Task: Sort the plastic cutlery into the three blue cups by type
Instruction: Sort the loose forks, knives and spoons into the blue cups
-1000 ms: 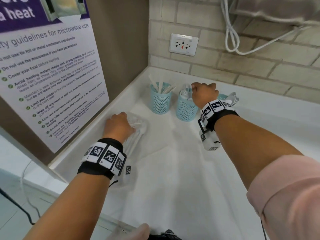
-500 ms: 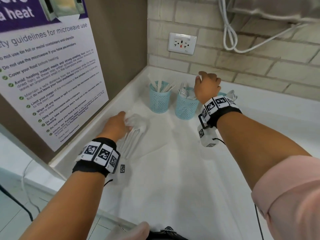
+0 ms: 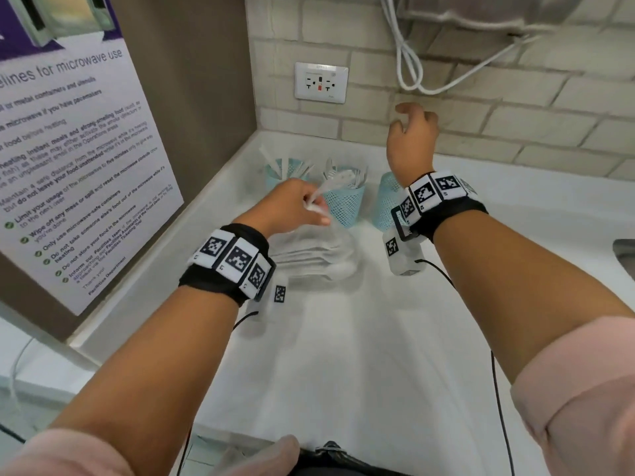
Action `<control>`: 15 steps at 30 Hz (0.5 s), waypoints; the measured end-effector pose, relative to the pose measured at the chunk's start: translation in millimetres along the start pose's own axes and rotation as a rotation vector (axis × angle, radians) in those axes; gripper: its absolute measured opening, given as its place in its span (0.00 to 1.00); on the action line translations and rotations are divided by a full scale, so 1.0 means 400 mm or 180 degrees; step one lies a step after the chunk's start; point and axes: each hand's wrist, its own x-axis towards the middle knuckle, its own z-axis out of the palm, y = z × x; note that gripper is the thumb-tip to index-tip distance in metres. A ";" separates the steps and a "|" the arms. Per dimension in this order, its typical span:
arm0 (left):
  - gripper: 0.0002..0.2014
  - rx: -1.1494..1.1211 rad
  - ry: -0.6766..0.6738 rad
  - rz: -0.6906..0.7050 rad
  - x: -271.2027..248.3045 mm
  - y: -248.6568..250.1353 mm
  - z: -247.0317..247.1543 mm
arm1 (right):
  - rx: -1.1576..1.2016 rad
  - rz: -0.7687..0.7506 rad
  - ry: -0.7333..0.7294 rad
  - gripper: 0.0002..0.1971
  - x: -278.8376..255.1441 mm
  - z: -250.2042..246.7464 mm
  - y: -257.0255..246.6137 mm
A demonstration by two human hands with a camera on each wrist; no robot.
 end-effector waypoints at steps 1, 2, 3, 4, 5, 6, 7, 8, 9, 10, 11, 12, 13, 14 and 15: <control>0.09 -0.0008 -0.0104 0.0073 0.011 0.014 0.019 | 0.0102 0.0003 0.0018 0.17 -0.001 -0.009 0.002; 0.10 -0.0031 -0.0186 0.0116 0.019 0.025 0.039 | 0.0167 -0.0003 0.0039 0.17 -0.003 -0.019 0.005; 0.10 -0.0048 -0.0243 0.0144 0.025 0.035 0.057 | 0.0209 -0.0007 0.0053 0.17 -0.006 -0.030 0.008; 0.11 -0.0067 -0.0273 0.0180 0.031 0.042 0.074 | 0.0245 -0.0004 0.0057 0.16 -0.009 -0.040 0.012; 0.11 -0.0076 -0.0308 0.0205 0.036 0.049 0.089 | 0.0265 -0.0006 0.0048 0.16 -0.014 -0.052 0.015; 0.11 -0.0075 -0.0333 0.0231 0.039 0.054 0.102 | 0.0260 -0.0004 0.0035 0.16 -0.020 -0.063 0.019; 0.10 -0.0055 -0.0342 0.0243 0.039 0.057 0.112 | 0.0233 0.0015 -0.0001 0.16 -0.027 -0.073 0.024; 0.08 -0.0055 -0.0318 0.0264 0.041 0.059 0.116 | 0.0197 0.0057 -0.0079 0.16 -0.033 -0.082 0.030; 0.06 -0.0069 -0.0268 0.0263 0.042 0.059 0.112 | 0.0147 0.0123 -0.0222 0.15 -0.041 -0.090 0.036; 0.04 -0.0079 -0.0175 0.0277 0.043 0.058 0.100 | 0.0059 0.0210 -0.0413 0.15 -0.048 -0.094 0.044; 0.04 -0.0055 -0.0052 0.0268 0.044 0.058 0.081 | -0.0082 0.0302 -0.0645 0.14 -0.056 -0.098 0.052; 0.05 -0.0023 0.0092 0.0249 0.045 0.055 0.057 | -0.0265 0.0390 -0.0894 0.13 -0.064 -0.094 0.065; 0.05 0.0013 0.0227 0.0201 0.045 0.050 0.032 | -0.0447 0.0463 -0.1165 0.11 -0.074 -0.090 0.074; 0.06 0.0054 0.0356 0.0153 0.045 0.043 0.008 | -0.0592 0.0524 -0.1490 0.09 -0.085 -0.082 0.082; 0.08 0.0087 0.0448 0.0091 0.043 0.034 -0.014 | -0.0668 0.0571 -0.1850 0.08 -0.098 -0.074 0.086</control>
